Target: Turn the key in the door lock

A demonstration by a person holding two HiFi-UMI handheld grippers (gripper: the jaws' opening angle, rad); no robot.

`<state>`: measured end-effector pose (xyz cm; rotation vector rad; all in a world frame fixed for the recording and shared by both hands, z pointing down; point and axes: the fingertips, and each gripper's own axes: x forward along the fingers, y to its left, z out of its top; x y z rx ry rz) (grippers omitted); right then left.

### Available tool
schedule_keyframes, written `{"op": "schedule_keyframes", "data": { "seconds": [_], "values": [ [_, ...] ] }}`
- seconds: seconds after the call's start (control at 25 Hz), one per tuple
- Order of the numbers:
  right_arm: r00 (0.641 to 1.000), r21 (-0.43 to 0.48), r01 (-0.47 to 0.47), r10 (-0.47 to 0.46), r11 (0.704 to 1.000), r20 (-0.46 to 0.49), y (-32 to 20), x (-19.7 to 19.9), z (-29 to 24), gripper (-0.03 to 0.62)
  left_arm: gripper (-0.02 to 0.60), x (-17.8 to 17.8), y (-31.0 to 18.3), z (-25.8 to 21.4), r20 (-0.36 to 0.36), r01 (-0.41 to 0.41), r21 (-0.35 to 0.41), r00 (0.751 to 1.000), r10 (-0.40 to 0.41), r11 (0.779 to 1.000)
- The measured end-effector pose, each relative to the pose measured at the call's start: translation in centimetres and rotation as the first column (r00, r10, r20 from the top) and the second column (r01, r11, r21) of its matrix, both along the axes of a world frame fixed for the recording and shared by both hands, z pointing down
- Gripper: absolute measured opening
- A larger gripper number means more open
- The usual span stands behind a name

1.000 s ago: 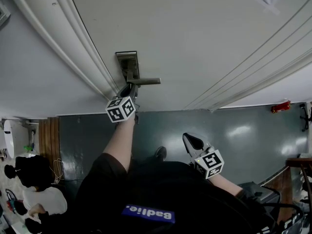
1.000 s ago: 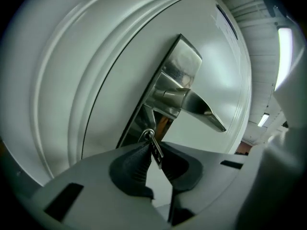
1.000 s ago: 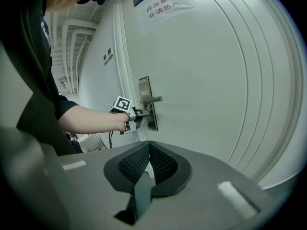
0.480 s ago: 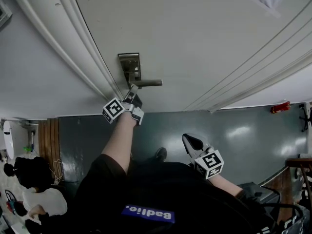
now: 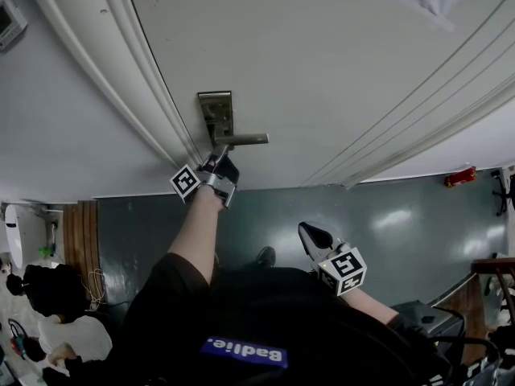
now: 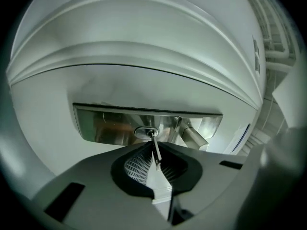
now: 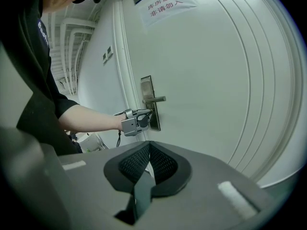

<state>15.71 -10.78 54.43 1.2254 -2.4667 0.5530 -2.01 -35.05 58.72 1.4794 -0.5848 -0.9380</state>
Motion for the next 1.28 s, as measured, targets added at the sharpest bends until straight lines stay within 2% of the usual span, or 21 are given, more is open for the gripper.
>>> {"op": "schedule_keyframes", "data": {
  "seconds": [0.12, 0.16, 0.24, 0.28, 0.56, 0.72, 0.92, 1.04, 1.16, 1.28],
  "values": [
    [1.0, 0.01, 0.001, -0.001, 1.0, -0.007, 0.0, -0.2, -0.2, 0.003, 0.026, 0.0, 0.2, 0.2, 0.096, -0.007, 0.009, 0.995, 0.006, 1.0],
    [1.0, 0.012, 0.005, -0.005, 1.0, -0.004, -0.1, -0.3, -0.3, 0.005, 0.045, -0.1, 0.4, 0.2, 0.118, -0.008, 0.01, 0.993, 0.007, 1.0],
    [1.0, 0.016, 0.016, -0.016, 1.0, 0.009, -0.1, -0.6, -0.4, 0.006, 0.125, -0.4, 1.0, 0.3, 0.156, -0.007, 0.014, 0.988, 0.005, 1.0],
    [1.0, 0.016, 0.024, -0.024, 1.0, 0.018, -0.1, -0.7, -0.4, 0.006, 0.138, -0.5, 1.4, 0.2, 0.17, -0.009, 0.02, 0.985, 0.005, 1.0],
    [0.987, 0.01, 0.137, -0.137, 0.991, 0.084, 1.0, -3.3, 0.8, 0.005, 0.146, 0.4, 8.0, -2.6, 0.268, -0.053, 0.065, 0.963, 0.034, 0.996],
    [0.975, 0.022, 0.191, -0.192, 0.981, 0.113, 1.9, -5.0, 1.0, 0.005, 0.146, 0.6, 12.6, -4.5, 0.378, -0.076, 0.089, 0.925, 0.037, 0.993],
    [0.976, 0.068, 0.186, -0.192, 0.98, 0.099, 3.5, -7.0, -0.4, 0.005, 0.146, -0.6, 18.4, -6.0, 0.532, -0.129, 0.127, 0.846, 0.042, 0.983],
    [0.982, 0.086, 0.158, -0.166, 0.984, 0.088, 5.0, -8.9, -1.1, 0.005, 0.146, -1.7, 21.8, -7.5, 0.61, -0.177, 0.199, 0.792, 0.02, 0.964],
    [0.989, 0.107, 0.106, -0.116, 0.989, 0.087, 7.4, -11.3, -2.0, 0.005, 0.146, -2.7, 25.8, -9.3, 0.698, -0.283, 0.274, 0.716, 0.012, 0.919],
    [0.993, 0.121, 0.056, -0.068, 0.991, 0.099, 10.6, -14.5, -2.5, 0.005, 0.145, -4.6, 30.2, -11.3, 0.794, -0.4, 0.357, 0.606, -0.049, 0.844]
  ]
}}
